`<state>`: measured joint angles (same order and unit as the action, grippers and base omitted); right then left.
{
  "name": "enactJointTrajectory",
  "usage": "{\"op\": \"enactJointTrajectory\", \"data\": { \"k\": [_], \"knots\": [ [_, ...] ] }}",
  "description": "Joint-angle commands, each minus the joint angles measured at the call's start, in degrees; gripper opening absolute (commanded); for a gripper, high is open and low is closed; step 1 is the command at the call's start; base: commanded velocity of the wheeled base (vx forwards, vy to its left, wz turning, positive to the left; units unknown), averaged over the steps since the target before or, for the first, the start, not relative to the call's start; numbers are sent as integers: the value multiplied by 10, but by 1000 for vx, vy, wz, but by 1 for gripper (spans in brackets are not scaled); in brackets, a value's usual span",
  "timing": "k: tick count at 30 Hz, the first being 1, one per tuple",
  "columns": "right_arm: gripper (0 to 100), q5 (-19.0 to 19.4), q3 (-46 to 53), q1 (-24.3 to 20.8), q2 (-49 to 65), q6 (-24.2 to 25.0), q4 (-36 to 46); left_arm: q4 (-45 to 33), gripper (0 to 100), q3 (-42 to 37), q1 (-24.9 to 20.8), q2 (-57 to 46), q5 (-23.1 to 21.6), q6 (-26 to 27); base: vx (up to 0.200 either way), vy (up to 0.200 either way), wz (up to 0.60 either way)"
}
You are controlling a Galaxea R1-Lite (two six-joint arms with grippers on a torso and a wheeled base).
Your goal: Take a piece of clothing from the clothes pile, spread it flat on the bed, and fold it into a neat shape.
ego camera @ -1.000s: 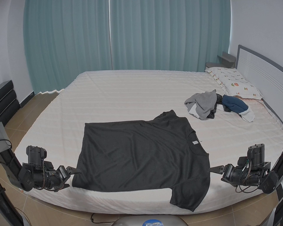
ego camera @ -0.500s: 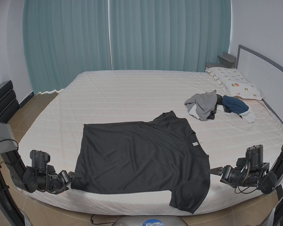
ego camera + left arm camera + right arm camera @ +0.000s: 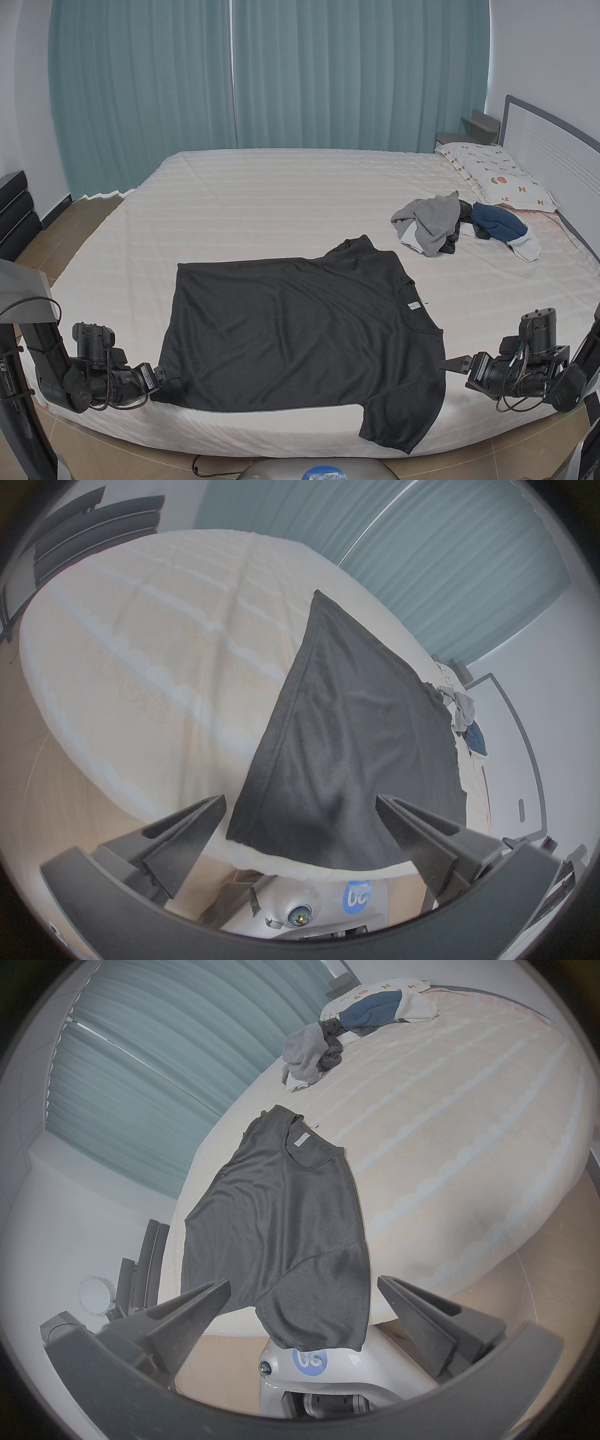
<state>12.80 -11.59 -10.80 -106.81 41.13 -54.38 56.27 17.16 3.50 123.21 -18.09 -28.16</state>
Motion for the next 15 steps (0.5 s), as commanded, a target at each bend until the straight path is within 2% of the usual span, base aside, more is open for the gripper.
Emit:
{"op": "enactJointTrajectory", "data": {
  "k": [1, 6, 7, 15],
  "knots": [
    [100, 0, -1, 0, -1, 0, 0, 4, 100, 1, -7, 22, -1, 0, 0, 0, 0],
    [100, 0, -1, 0, -1, 0, 0, 9, 100, 1, -16, 27, 0, 1, 0, 0, 0],
    [100, 0, -1, 0, -1, 0, 0, 9, 0, 2, -16, 27, 0, 1, 0, 0, 0],
    [100, 1, 0, 0, -2, 1, 0, 8, 0, -7, -5, 24, 3, -1, 0, 0, 0]
  ]
}}
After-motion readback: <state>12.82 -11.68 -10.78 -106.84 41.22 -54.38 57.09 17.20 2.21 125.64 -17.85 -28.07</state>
